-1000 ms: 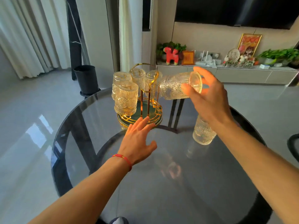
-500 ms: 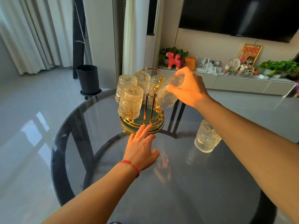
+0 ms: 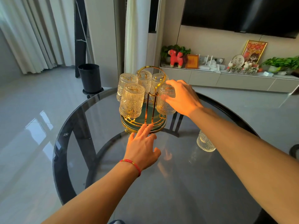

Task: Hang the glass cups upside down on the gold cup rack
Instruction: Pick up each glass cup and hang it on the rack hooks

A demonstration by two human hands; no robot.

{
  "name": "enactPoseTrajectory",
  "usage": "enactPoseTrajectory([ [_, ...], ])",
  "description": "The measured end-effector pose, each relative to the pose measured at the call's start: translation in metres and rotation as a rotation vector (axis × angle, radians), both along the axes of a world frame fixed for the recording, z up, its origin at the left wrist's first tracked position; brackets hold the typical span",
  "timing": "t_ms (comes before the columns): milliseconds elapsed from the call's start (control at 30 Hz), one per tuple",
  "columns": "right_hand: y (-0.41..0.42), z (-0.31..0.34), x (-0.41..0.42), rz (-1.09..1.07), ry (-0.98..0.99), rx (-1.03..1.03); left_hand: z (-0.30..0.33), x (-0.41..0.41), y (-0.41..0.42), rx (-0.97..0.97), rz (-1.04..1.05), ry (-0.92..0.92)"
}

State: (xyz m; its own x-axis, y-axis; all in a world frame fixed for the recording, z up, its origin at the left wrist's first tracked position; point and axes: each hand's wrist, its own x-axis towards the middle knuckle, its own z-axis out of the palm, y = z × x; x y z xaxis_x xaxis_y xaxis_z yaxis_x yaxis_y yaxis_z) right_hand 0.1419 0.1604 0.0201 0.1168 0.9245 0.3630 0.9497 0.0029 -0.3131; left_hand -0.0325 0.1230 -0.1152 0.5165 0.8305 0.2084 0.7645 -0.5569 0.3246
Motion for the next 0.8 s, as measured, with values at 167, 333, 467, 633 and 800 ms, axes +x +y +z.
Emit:
enactPoseTrajectory([
  [167, -0.038, -0.018, 0.011, 0.094, 0.127, 0.046, 0.001, 0.001, -0.002, 0.004, 0.000, -0.004],
  [333, -0.100, -0.066, 0.050, -0.184, 0.090, 0.226, 0.008, 0.012, -0.014, 0.079, 0.014, -0.147],
  [467, -0.124, -0.095, 0.080, -0.339, 0.273, 0.065, 0.012, 0.022, -0.024, 0.051, -0.005, -0.186],
  [633, -0.126, -0.110, 0.091, -0.366, 0.723, -0.007, 0.015, 0.028, -0.031, 0.019, -0.032, -0.289],
  [800, -0.130, -0.108, 0.092, -0.304, 0.706, 0.026, 0.021, 0.032, -0.039, 0.014, -0.029, -0.285],
])
